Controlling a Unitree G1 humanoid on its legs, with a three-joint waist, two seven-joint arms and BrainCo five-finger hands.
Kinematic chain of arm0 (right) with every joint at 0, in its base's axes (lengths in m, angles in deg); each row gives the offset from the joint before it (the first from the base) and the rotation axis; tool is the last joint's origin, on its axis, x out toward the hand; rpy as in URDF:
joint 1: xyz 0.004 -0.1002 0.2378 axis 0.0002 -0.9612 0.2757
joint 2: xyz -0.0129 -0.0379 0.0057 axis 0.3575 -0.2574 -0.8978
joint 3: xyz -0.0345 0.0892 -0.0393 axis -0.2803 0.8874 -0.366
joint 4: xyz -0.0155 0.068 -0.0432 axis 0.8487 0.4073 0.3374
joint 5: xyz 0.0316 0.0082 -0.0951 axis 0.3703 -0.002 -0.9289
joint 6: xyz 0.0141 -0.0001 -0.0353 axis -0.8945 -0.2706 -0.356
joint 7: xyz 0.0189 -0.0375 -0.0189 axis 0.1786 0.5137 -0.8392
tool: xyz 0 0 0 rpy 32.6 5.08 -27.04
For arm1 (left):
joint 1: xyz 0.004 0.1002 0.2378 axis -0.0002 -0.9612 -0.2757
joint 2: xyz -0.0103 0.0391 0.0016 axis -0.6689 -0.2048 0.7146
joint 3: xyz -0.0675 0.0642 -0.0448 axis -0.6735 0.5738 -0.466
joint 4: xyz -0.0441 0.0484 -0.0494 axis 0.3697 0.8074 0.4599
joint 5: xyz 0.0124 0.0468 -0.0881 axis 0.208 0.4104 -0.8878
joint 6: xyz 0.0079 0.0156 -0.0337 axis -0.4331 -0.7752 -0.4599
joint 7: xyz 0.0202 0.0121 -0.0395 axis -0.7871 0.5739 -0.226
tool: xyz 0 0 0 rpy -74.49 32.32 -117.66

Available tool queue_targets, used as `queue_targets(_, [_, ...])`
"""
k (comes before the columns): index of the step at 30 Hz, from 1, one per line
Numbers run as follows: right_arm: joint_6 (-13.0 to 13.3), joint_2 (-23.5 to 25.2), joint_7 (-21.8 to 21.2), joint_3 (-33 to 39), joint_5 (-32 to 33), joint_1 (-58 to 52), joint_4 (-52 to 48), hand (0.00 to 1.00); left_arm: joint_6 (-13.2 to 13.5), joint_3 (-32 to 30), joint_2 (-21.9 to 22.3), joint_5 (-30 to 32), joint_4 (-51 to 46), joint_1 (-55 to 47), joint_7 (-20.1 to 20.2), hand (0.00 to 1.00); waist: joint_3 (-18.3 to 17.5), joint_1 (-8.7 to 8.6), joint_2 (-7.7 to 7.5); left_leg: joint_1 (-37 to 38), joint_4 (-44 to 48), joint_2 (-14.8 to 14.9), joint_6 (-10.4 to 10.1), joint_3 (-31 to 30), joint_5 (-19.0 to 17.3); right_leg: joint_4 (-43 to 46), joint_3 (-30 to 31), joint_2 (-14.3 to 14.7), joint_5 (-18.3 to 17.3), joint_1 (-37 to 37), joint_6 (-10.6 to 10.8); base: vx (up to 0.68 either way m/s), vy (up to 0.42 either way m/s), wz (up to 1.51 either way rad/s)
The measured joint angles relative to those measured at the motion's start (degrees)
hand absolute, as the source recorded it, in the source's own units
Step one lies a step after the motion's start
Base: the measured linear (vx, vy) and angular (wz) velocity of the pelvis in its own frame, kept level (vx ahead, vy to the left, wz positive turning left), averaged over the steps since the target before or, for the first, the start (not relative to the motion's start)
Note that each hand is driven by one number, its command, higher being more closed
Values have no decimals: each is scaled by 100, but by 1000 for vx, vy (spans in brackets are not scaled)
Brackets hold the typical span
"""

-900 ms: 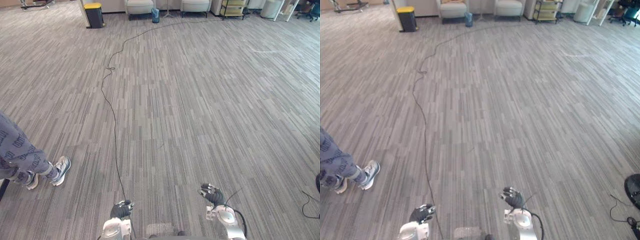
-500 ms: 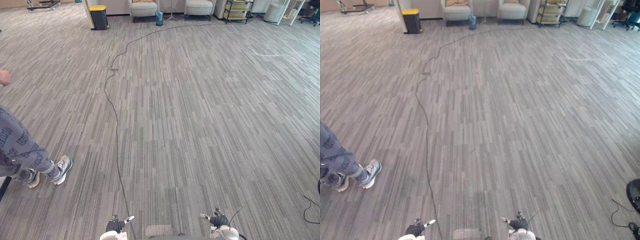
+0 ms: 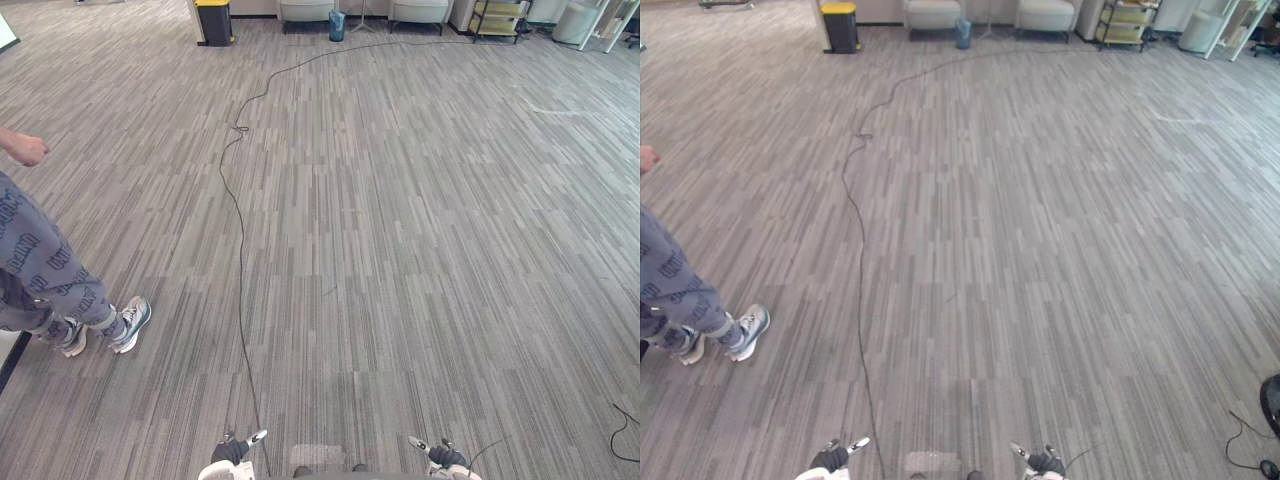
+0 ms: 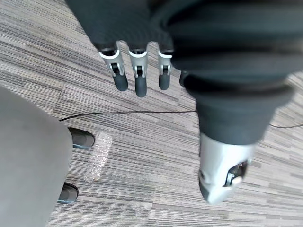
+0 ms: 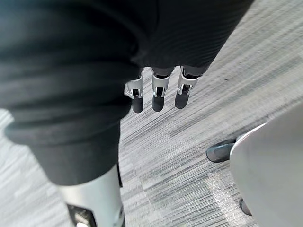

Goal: Pick up cushions and gather them together orderly.

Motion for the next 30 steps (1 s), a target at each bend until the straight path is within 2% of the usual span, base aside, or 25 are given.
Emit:
queue_targets(12, [-3,3,-1,172,166,16,7,0,-9,108,-41,-2,34,62,53,0,92,-12,31,-68,-19,11,-25,91,-20,15,53,12,-18,-53,-32,-31,-14,-3])
queue_targets(15, [1,0,-2,224,176,35,-5,0,-21,112,-45,-4,33,97,53,0,117,-23,49,-206,-17,35,-86,121,-60,208,56,31,-116,-288,-111,6,-20,-2])
queue_targets(17, [10,-3,-2,280,254,53,-20,0,-20,97,-57,-10,31,159,52,0,196,-22,59,-244,29,63,-153,159,-110,537,64,39,-308,-473,-143,56,-37,-3])
queue_targets(19, [11,22,-4,299,374,90,-62,0,-22,0,-65,-14,-1,212,57,0,332,-16,3,-491,670,82,-280,275,-501,1050,74,-12,-629,-669,-211,78,-50,0])
queue_targets(20, [10,53,-2,299,399,68,-161,0,-22,-143,-50,-13,-121,214,57,0,403,6,-19,-815,1539,153,-381,582,-853,1306,64,-52,-844,-707,-251,86,-65,7])
queue_targets(21, [10,61,-2,292,400,43,-220,0,-22,-210,-37,-16,-152,205,58,0,410,0,-21,-959,1904,194,-395,753,-937,1362,42,-71,-909,-725,-258,101,-102,24])
queue_targets(23, [16,50,3,104,404,-5,-392,0,-8,-483,69,-60,-458,269,52,0,539,12,-44,-1958,4254,604,-407,1403,-1139,1519,-70,-139,-1133,-518,-338,119,-80,25])
queue_targets(24, [15,49,2,52,403,-15,-425,0,1,-481,70,-83,-495,268,53,0,540,24,-33,-2062,4463,694,-391,1470,-1186,1511,-66,-126,-1176,-470,-374,186,-24,11])
queue_targets(25, [18,22,3,-56,404,-20,-509,0,13,-464,82,-166,-549,251,51,0,561,28,11,-2286,4711,928,-341,1614,-1384,1494,-73,-126,-1327,-319,-414,277,26,3])
queue_targets(26, [27,-17,8,-74,403,24,-513,0,16,-441,115,-252,-549,248,47,0,558,30,65,-2444,4490,1062,-304,1752,-1423,1480,-51,-183,-1398,-183,-332,243,28,0])
queue_targets(28, [44,-20,13,-118,403,103,-512,0,32,-441,116,-255,-562,247,40,0,565,69,66,-2609,3883,1095,-242,1966,-1323,1379,48,-338,-1489,-25,-283,316,102,-23])
queue_targets(29, [59,-22,11,-132,400,202,-509,0,42,-442,117,-268,-596,248,37,0,564,112,69,-2839,3215,1001,-313,1966,-1003,1206,174,-490,-1564,39,-238,348,138,-38])
queue_targets(30, [59,-26,11,-132,399,233,-501,0,55,-436,124,-280,-605,252,31,0,560,132,81,-2900,2907,976,-347,1964,-836,1151,230,-524,-1572,70,-225,387,194,-48])
